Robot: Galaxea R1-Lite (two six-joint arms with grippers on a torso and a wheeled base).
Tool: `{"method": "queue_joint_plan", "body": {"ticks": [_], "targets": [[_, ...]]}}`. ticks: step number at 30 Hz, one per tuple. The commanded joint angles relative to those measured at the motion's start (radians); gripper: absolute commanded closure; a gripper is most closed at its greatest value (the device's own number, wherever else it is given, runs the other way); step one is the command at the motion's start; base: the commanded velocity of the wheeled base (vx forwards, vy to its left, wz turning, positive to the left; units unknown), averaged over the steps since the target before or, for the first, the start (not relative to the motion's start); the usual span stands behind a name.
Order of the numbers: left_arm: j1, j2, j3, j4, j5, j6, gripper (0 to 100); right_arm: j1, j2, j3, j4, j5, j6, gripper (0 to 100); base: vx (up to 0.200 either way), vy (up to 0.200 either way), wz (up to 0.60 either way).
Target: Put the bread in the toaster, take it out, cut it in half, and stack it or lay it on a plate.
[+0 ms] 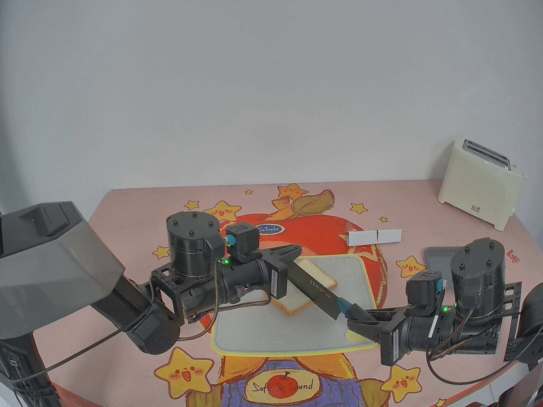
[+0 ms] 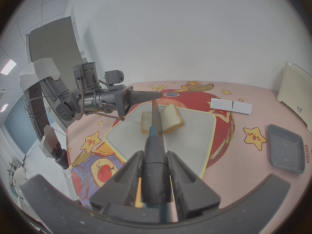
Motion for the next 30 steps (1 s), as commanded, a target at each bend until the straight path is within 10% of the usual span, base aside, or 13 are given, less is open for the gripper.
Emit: {"method": "queue_joint_plan", "body": {"ticks": [1,30], "targets": [[0.002,0.0,0.005,-0.003,0.001,-0.002,100,0.0,0.003,-0.003,-0.01,-0.001,0.001,100,0.0,0.0,0.0],[0.002,-0.029,0.011,0.0,-0.001,-0.002,100,0.002,0.004,0.002,-0.009,-0.001,0.001,100,0.0,0.0,0.0]]}}
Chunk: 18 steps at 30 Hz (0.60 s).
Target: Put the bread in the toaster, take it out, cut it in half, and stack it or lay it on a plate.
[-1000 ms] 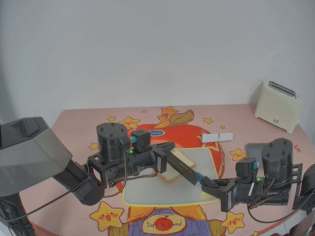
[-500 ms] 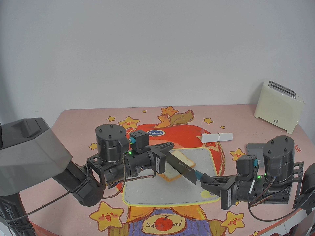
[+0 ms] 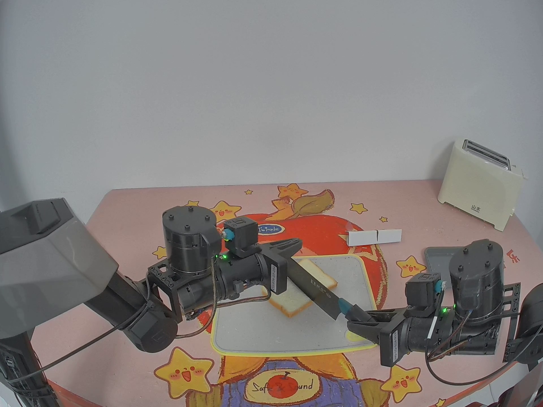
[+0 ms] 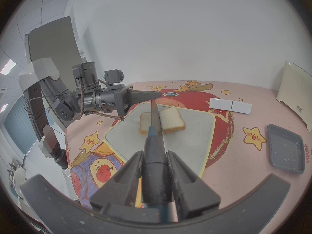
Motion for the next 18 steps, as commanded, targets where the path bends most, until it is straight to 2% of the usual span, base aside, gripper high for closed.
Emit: {"method": "queue_joint_plan", "body": {"ticks": [1,8,10,14,18], "targets": [[0.001,-0.002,0.028,-0.004,0.001,-0.001,100,0.001,-0.003,-0.006,-0.009,0.0,0.0,100,0.0,0.0,0.0],[0.003,-0.014,0.019,-0.012,0.004,-0.001,100,0.001,-0.005,-0.006,-0.008,0.0,0.0,100,0.0,0.0,0.0],[0.009,-0.047,0.021,-0.076,0.006,-0.001,100,0.001,-0.006,-0.005,-0.008,0.0,0.0,100,0.0,0.0,0.0],[0.075,-0.12,0.024,-0.11,0.001,-0.001,100,0.001,-0.008,-0.006,-0.008,0.0,0.0,100,0.0,0.0,0.0],[0.164,-0.283,0.126,-0.119,0.007,0.003,100,0.001,-0.006,-0.005,-0.008,0.0,-0.001,100,0.0,0.0,0.0]]}}
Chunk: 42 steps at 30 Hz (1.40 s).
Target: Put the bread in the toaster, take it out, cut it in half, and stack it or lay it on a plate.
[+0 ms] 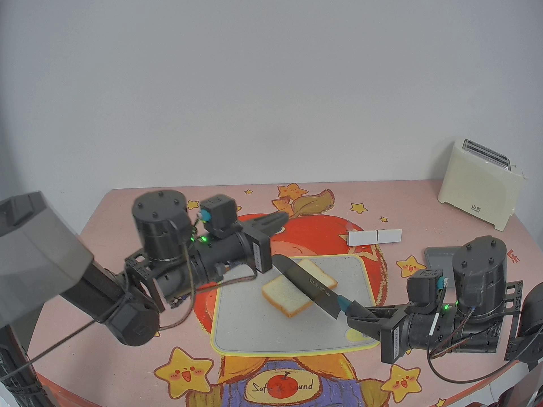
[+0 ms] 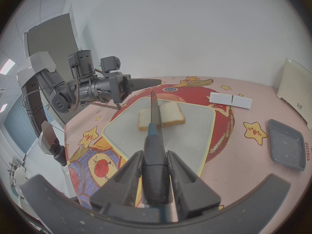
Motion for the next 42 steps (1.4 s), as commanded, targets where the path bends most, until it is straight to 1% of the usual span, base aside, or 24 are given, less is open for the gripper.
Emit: {"method": "queue_joint_plan", "body": {"ticks": [1,2,3,4,6,7,8,10,11,12,13,14,15,16,19,21,24,26,42], "targets": [[0.125,-0.229,0.14,-0.033,0.004,0.003,100,0.0,0.001,0.003,-0.001,-0.001,-0.001,100,0.0,0.0,0.0],[0.149,-0.269,0.173,-0.051,0.001,0.003,100,0.0,0.002,0.003,-0.002,-0.005,-0.001,100,0.0,0.0,0.0],[0.149,-0.269,0.173,-0.051,0.001,0.003,100,0.0,0.002,0.003,-0.002,-0.005,-0.001,100,0.0,0.0,0.0],[0.203,-0.345,0.226,-0.079,-0.004,0.004,100,0.0,0.004,0.005,-0.001,-0.005,-0.001,100,0.0,0.0,0.0],[0.264,-0.398,0.252,-0.068,-0.021,0.004,100,0.0,0.005,0.003,-0.002,-0.005,-0.001,100,0.0,0.0,0.0],[0.264,-0.398,0.252,-0.068,-0.021,0.004,100,0.0,0.005,0.003,-0.002,-0.005,-0.001,100,0.0,0.0,0.0],[0.309,-0.427,0.278,-0.051,-0.067,0.007,100,0.0,0.007,0.001,-0.002,-0.005,-0.001,100,0.0,0.0,0.0],[0.346,-0.435,0.336,-0.056,-0.104,0.03,100,0.0,0.012,0.001,-0.002,-0.005,-0.001,100,0.0,0.0,0.0],[0.36,-0.444,0.373,-0.057,-0.117,0.049,100,0.0,0.013,0.003,-0.002,-0.006,-0.001,100,0.0,0.0,0.0],[0.36,-0.444,0.373,-0.057,-0.117,0.049,100,0.0,0.013,0.003,-0.002,-0.006,-0.001,100,0.0,0.0,0.0],[0.384,-0.481,0.445,-0.057,-0.15,0.065,100,0.0,0.024,0.001,-0.002,-0.005,-0.001,100,0.0,0.0,0.0],[0.389,-0.499,0.462,-0.053,-0.17,0.061,100,0.0,0.03,0.0,-0.002,-0.005,0.0,100,0.0,0.0,0.0],[0.396,-0.512,0.466,-0.054,-0.185,0.062,100,0.0,0.036,0.0,-0.002,-0.005,0.0,100,0.0,0.0,0.0],[0.413,-0.515,0.465,-0.057,-0.193,0.067,100,0.0,0.039,0.003,-0.002,-0.005,0.0,100,0.0,0.0,0.0],[0.482,-0.518,0.425,-0.062,-0.205,0.058,100,-0.002,0.042,-0.002,-0.004,-0.006,0.0,100,0.0,0.0,0.0],[0.49,-0.518,0.4,-0.062,-0.203,0.055,100,0.0,0.044,0.0,-0.002,-0.006,0.0,100,0.0,0.0,0.0],[0.49,-0.516,0.371,-0.062,-0.196,0.021,100,0.0,0.044,-0.002,-0.004,-0.009,-0.001,100,0.0,0.0,0.0],[0.49,-0.516,0.382,-0.062,-0.196,0.007,100,0.0,0.042,-0.002,-0.004,-0.011,-0.001,100,0.0,0.0,0.0],[0.488,-0.512,0.39,-0.064,-0.194,0.004,100,0.003,0.03,-0.015,-0.005,-0.012,-0.003,100,0.0,0.0,0.0]]}}
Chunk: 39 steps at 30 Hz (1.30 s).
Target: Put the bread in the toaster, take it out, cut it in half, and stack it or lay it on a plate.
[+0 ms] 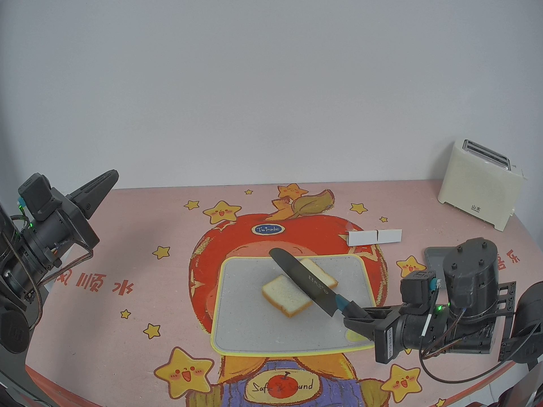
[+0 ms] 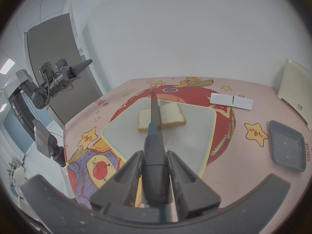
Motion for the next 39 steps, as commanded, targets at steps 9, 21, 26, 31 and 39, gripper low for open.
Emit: {"method": "queue_joint_plan", "body": {"ticks": [9,21,26,31,39], "targets": [[-0.003,0.003,0.002,-0.001,-0.001,-0.001,100,0.001,-0.026,-0.011,-0.001,0.002,0.001,100,0.0,0.0,0.0],[-0.003,0.005,0.003,-0.001,-0.001,-0.001,100,-0.001,-0.02,0.009,-0.112,-0.003,0.001,100,0.0,0.0,0.0],[-0.005,0.005,0.005,-0.001,-0.001,-0.001,100,-0.001,-0.026,0.008,-0.112,-0.003,0.001,100,0.0,0.0,0.0],[-0.003,0.005,0.005,-0.001,-0.001,0.0,100,-0.001,-0.032,0.009,-0.113,-0.007,-0.001,100,0.0,0.0,0.0],[0.003,-0.011,0.057,-0.001,-0.009,0.03,100,0.001,-0.086,0.003,-0.11,-0.102,-0.007,100,0.0,0.0,0.0]]}}
